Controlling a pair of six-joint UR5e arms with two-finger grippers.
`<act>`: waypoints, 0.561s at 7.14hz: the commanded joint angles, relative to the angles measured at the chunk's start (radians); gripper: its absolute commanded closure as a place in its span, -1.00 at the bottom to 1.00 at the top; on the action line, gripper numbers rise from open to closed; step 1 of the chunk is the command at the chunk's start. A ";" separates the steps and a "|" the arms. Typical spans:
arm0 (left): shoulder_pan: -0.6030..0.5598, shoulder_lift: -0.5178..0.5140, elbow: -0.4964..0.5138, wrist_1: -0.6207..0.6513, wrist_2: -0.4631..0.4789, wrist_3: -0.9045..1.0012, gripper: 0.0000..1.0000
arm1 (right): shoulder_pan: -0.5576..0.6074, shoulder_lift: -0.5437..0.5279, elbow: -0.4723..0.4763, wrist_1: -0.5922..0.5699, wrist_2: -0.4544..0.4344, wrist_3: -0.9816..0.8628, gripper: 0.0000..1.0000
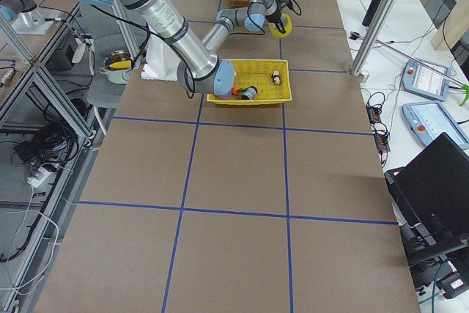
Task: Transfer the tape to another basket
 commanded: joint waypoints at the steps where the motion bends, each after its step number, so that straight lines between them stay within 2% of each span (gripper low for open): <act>1: 0.101 -0.084 -0.008 -0.062 0.002 -0.217 -0.99 | -0.040 0.059 -0.048 0.019 -0.079 0.018 1.00; 3: 0.145 -0.114 -0.009 -0.098 -0.003 -0.233 -0.99 | -0.071 0.082 -0.091 0.103 -0.139 0.032 1.00; 4: 0.148 -0.130 -0.010 -0.102 -0.043 -0.277 -0.99 | -0.074 0.082 -0.099 0.125 -0.151 0.054 1.00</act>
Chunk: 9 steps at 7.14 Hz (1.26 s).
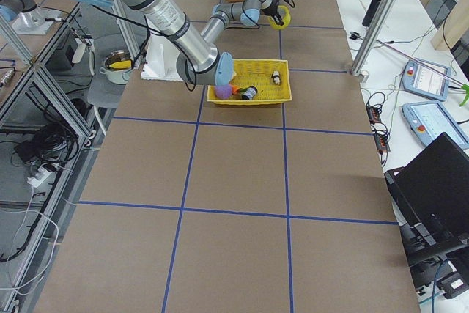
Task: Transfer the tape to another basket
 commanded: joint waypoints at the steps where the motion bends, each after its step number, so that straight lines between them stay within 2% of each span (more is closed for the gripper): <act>1: 0.012 -0.033 -0.001 -0.010 -0.062 -0.054 -0.98 | -0.010 0.003 -0.030 0.038 -0.028 0.021 1.00; 4: 0.012 -0.041 -0.002 -0.009 -0.083 -0.055 -0.98 | -0.011 0.008 -0.030 0.070 -0.037 0.022 1.00; 5: 0.012 -0.043 0.000 -0.009 -0.084 -0.055 -0.98 | -0.021 0.002 -0.032 0.145 -0.037 0.022 1.00; 8: 0.012 -0.047 0.000 -0.009 -0.106 -0.053 -0.98 | -0.031 -0.015 -0.032 0.248 -0.039 0.021 1.00; 9: 0.012 -0.047 -0.001 -0.009 -0.109 -0.053 -0.98 | -0.033 -0.018 -0.032 0.250 -0.039 0.021 1.00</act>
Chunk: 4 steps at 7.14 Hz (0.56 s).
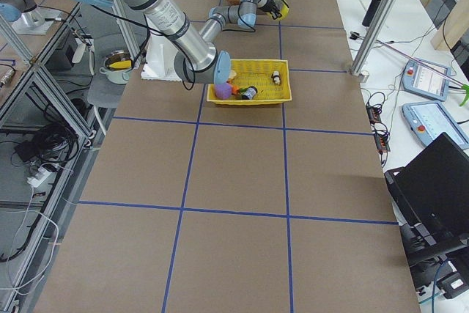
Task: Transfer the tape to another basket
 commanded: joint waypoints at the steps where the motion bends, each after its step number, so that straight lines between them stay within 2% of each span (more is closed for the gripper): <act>1: 0.000 -0.001 0.001 -0.002 -0.022 0.000 -0.95 | -0.005 -0.010 0.001 0.023 -0.001 0.000 1.00; 2: 0.000 -0.001 0.001 -0.002 -0.029 0.000 -0.50 | -0.007 -0.013 0.001 0.023 0.001 0.000 1.00; 4: 0.000 -0.001 0.001 -0.002 -0.031 0.009 0.65 | -0.013 -0.018 0.012 0.024 0.001 0.000 1.00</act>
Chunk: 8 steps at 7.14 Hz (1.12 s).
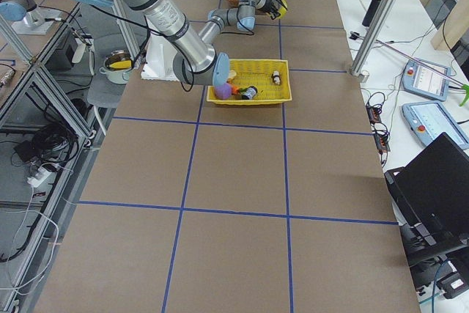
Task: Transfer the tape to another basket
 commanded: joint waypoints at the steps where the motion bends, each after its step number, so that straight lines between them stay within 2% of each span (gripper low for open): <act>1: 0.000 -0.001 0.000 -0.008 -0.002 0.007 1.00 | -0.004 -0.001 0.017 0.005 0.002 0.000 0.38; 2: 0.000 0.002 0.003 -0.029 -0.002 0.005 1.00 | -0.009 -0.015 0.021 0.056 0.000 0.001 -0.98; 3: 0.000 0.003 0.003 -0.029 -0.002 0.005 1.00 | -0.013 -0.054 0.041 0.098 0.006 0.009 -1.00; 5: -0.001 0.005 0.004 -0.031 -0.002 0.007 1.00 | -0.019 -0.090 0.096 0.097 0.010 0.008 -1.00; 8: -0.004 0.014 0.006 -0.031 0.001 0.004 1.00 | -0.019 -0.196 0.245 0.097 0.028 0.011 -1.00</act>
